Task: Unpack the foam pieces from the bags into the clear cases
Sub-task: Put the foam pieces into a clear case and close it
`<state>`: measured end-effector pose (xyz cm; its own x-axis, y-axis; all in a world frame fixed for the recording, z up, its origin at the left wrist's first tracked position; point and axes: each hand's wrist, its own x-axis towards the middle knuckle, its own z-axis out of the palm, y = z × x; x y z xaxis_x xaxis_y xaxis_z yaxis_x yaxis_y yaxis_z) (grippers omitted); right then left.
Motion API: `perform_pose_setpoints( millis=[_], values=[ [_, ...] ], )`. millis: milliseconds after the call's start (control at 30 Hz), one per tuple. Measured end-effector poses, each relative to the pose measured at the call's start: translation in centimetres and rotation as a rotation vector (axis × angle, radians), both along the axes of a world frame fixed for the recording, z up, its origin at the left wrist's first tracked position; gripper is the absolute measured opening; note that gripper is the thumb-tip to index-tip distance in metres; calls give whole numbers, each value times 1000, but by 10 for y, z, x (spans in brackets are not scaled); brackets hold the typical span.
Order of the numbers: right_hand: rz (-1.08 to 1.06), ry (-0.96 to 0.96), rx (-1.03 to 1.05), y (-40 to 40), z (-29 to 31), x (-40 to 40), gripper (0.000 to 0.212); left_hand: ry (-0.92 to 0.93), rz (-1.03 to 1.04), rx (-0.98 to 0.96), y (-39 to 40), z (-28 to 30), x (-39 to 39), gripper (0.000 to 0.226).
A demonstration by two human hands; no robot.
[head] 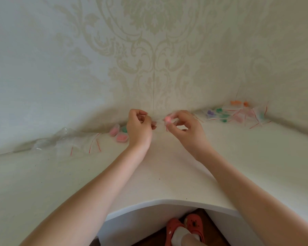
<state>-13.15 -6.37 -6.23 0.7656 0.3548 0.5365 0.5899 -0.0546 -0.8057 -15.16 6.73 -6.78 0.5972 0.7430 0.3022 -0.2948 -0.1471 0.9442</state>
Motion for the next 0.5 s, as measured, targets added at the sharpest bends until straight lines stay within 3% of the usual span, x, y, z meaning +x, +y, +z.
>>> perform_pose_setpoints(
  millis=[167,367,500],
  values=[
    [7,174,99,-9,5,7,10,21,158,-94,25,8,-1,14],
    [-30,163,-42,-5,-8,13,23,88,52,318,9,0,-13,18],
    [-84,198,-42,-13,-12,16,27,59,139,325,25,17,-23,22]
  ],
)
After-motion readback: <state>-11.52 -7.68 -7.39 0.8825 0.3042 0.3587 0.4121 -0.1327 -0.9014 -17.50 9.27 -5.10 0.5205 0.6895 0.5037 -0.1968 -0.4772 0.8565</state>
